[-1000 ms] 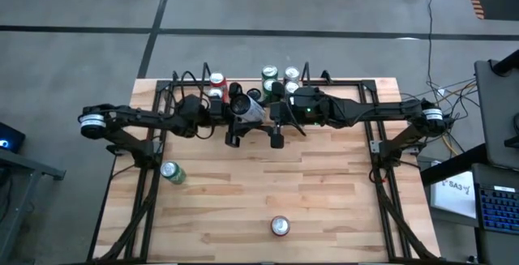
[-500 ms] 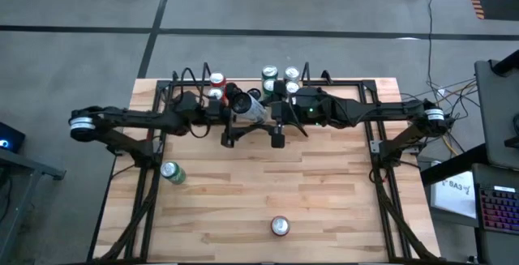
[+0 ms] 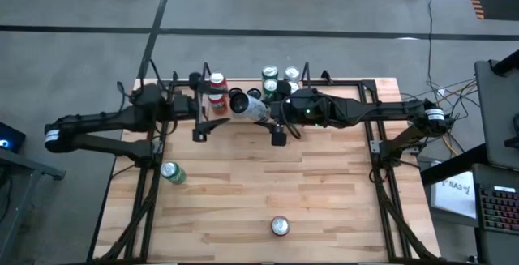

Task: Sort soda cans
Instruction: Put the white blue soda can on the shelf and align it with the other white blue soda can

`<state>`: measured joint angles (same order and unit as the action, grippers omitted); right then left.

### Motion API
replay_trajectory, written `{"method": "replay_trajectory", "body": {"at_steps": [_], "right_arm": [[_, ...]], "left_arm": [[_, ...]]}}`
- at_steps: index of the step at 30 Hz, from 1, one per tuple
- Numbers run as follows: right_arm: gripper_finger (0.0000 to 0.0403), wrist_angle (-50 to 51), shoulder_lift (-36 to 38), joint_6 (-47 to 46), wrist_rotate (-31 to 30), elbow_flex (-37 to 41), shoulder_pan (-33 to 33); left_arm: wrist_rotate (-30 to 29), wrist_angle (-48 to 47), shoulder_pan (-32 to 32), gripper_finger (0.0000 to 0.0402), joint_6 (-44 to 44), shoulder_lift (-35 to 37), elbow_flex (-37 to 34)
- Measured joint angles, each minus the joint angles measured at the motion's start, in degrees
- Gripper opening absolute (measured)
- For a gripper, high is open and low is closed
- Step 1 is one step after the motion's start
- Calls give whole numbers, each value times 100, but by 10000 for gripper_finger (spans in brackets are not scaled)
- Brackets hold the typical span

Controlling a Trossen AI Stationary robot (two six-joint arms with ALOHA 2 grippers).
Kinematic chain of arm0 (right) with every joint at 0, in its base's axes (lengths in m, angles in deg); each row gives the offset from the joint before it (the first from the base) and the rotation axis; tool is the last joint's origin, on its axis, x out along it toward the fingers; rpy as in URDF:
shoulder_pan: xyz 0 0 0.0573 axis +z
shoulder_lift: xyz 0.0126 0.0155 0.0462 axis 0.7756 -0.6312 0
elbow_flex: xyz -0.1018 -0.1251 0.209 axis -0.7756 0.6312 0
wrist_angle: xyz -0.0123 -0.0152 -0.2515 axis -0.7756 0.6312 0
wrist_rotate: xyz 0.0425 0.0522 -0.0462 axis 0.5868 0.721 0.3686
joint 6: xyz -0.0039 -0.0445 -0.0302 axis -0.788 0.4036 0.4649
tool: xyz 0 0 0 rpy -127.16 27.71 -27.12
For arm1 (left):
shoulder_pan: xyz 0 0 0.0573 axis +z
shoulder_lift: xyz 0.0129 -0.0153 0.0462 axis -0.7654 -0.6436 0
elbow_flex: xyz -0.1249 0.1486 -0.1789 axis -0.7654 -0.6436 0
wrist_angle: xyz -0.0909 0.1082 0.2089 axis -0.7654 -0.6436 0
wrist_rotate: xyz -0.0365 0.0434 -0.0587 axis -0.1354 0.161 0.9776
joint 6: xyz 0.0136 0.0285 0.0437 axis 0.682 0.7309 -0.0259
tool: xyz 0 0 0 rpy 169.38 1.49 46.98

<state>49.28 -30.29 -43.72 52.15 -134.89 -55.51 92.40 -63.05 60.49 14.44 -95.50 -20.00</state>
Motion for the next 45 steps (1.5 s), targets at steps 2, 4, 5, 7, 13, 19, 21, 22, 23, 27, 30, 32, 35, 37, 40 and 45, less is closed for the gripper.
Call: {"method": "replay_trajectory", "body": {"at_steps": [2, 4, 5, 7, 13, 19, 21, 22, 23, 27, 30, 32, 35, 37, 40, 45], "right_arm": [[243, 84, 0, -2, -24, 0, 0], [243, 161, 0, -4, -35, 0, 0], [243, 190, 0, -4, -52, 0, -1], [243, 255, 0, -2, -130, 0, 0], [243, 507, 0, -32, -140, 0, 0], [243, 640, 1, -44, -323, 0, 0], [243, 695, 2, -28, -403, 0, 0], [243, 728, 2, -25, -425, 0, 0], [243, 768, 2, -22, -425, 2, 0], [243, 787, 2, -6, -430, 2, 0], [243, 815, 2, -2, -428, 2, 0], [243, 849, 2, -2, -430, 2, 0], [243, 831, 2, -2, -441, 2, 0], [243, 835, 2, 8, -441, 2, -2], [243, 837, 2, 9, -441, 2, -2], [243, 846, 2, 9, -441, 2, -2]], "left_arm": [[-63, -739, 0, 331, 35, 8, 366], [-350, -1615, 0, 331, 145, -95, 836], [-495, -2034, 0, 331, 216, -167, 1109], [-584, -2817, 6, 331, 348, -374, 1597], [-680, -4807, -11, 332, 697, -1047, 3226], [-702, -6137, -111, 332, 678, -1780, 4487], [-690, -6387, -153, 332, 671, -2008, 4741], [-681, -6581, -159, 332, 674, -2118, 4849], [-680, -6778, -162, 332, 674, -2210, 4955], [-579, -7240, -155, 332, 586, -2431, 5337], [-544, -7270, -162, 332, 468, -2509, 5507], [-539, -7307, -162, 332, 408, -2567, 5550], [-396, -7292, -155, 332, 290, -2660, 5554], [-396, -7235, -157, 332, 239, -2729, 5554], [-396, -7158, -157, 332, 147, -2880, 5551], [-398, -7057, -177, 331, 154, -3045, 5583]]}}
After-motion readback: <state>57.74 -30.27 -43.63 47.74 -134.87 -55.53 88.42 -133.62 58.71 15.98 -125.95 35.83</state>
